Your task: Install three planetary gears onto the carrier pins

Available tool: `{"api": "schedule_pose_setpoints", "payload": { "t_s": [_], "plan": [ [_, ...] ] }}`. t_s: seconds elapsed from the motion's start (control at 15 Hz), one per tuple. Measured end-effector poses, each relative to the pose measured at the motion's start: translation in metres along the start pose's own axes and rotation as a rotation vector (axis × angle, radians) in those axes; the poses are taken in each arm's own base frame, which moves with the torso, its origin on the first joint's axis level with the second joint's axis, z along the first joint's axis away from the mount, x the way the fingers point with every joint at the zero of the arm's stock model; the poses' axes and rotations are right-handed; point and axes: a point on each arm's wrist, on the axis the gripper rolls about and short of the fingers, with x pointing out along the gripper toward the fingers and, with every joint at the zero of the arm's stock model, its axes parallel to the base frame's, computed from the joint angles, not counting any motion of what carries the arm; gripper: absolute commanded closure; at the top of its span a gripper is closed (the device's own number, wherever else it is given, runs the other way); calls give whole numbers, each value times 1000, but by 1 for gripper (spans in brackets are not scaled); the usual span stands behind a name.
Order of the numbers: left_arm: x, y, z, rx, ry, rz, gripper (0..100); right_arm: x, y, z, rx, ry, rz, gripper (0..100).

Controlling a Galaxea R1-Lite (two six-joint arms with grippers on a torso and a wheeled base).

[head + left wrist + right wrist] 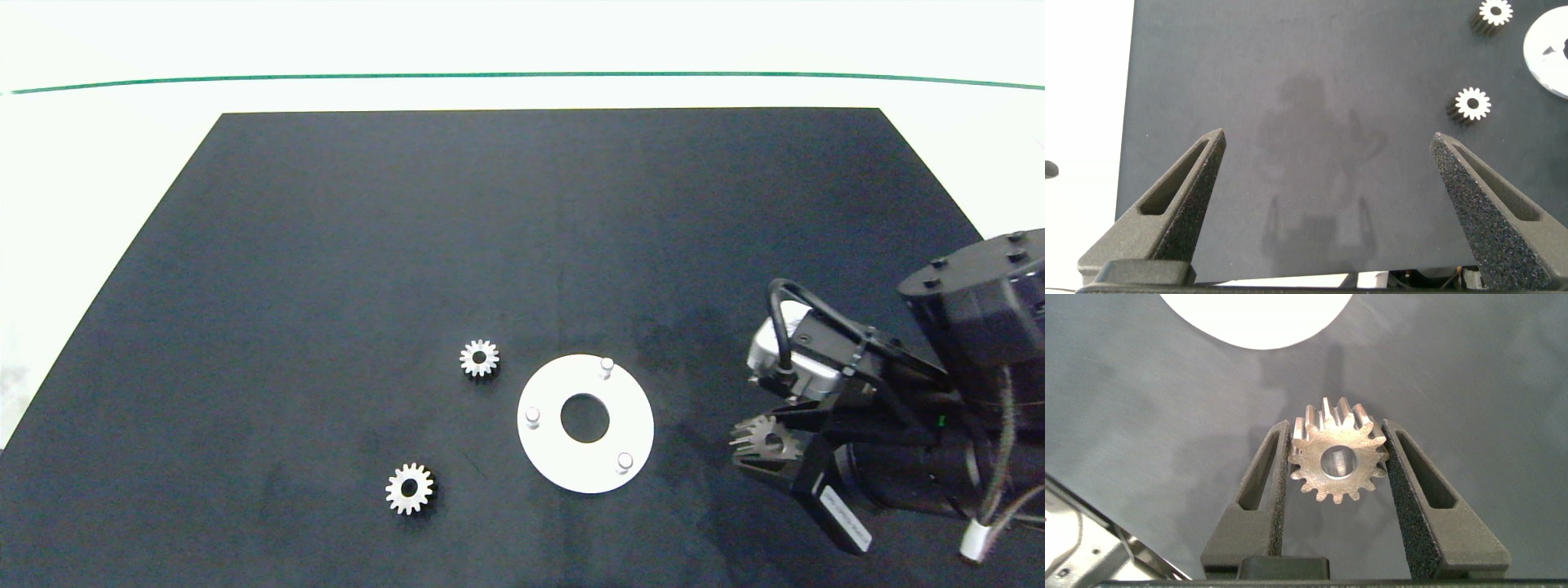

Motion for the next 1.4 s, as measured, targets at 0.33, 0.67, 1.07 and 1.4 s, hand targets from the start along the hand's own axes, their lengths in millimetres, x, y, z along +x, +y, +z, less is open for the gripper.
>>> {"api": "schedule_pose_setpoints", "payload": {
  "t_s": [0.33, 0.67, 1.07, 1.4],
  "plan": [
    [-1, 0, 2, -1, -8, 0, 0, 29, 30, 27, -77, 23, 72, 90],
    [-4, 1, 6, -1, -27, 0, 0, 44, 40, 38, -105, 42, 61, 90],
    [-7, 1, 10, -2, -45, 1, 0, 52, 48, 41, -123, 56, 75, 90],
    [-7, 1, 10, -1, -46, 0, 0, 57, 49, 42, -123, 61, 74, 90]
  ]
}}
